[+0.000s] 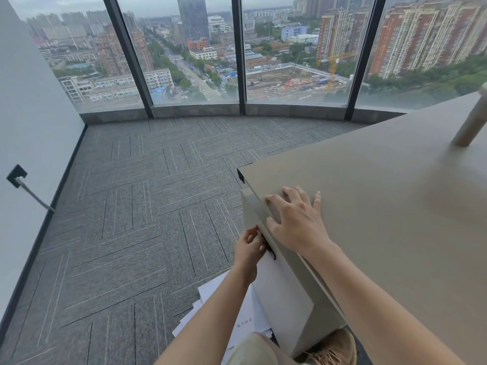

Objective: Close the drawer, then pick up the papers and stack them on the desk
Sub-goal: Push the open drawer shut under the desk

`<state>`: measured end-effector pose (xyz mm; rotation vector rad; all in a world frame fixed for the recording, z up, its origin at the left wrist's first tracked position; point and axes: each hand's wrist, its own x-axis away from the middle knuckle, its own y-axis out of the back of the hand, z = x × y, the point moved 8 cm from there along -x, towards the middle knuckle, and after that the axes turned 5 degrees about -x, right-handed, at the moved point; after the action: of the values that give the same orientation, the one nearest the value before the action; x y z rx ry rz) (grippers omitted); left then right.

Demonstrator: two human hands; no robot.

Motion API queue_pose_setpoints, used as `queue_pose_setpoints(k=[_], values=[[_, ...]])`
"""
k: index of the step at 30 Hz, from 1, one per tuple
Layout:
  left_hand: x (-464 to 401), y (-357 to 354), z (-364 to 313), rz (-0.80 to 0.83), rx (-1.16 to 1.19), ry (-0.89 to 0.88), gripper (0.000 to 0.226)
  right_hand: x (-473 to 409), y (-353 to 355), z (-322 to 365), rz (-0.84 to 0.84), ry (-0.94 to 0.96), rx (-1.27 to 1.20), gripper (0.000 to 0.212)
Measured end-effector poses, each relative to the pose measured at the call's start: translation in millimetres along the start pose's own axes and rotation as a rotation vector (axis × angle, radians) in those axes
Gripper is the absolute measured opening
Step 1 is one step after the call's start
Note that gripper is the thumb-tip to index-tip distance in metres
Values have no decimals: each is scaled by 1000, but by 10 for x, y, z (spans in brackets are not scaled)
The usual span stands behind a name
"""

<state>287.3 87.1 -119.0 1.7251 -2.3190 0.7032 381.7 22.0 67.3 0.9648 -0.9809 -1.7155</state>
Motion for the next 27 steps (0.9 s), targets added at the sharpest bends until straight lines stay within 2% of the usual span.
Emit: queue_pose_setpoints(k=[4,7,11,18,27], values=[[9,105,30,-80,-131,114,8,-3,1,-10,6,3,-24,49],[17,148,81,-93,-167,198,19,-5,-4,-9,7,3,-30,49],[-24,112,97,-84,-197,269,14,-10,2,-10,6,2,-30,49],[15,59,252,-35,-90,596,21,1,2,-10,8,3,-32,49],[1,65,215,-23,-272,597,23,-11,-14,-29,13,0,-20,49]])
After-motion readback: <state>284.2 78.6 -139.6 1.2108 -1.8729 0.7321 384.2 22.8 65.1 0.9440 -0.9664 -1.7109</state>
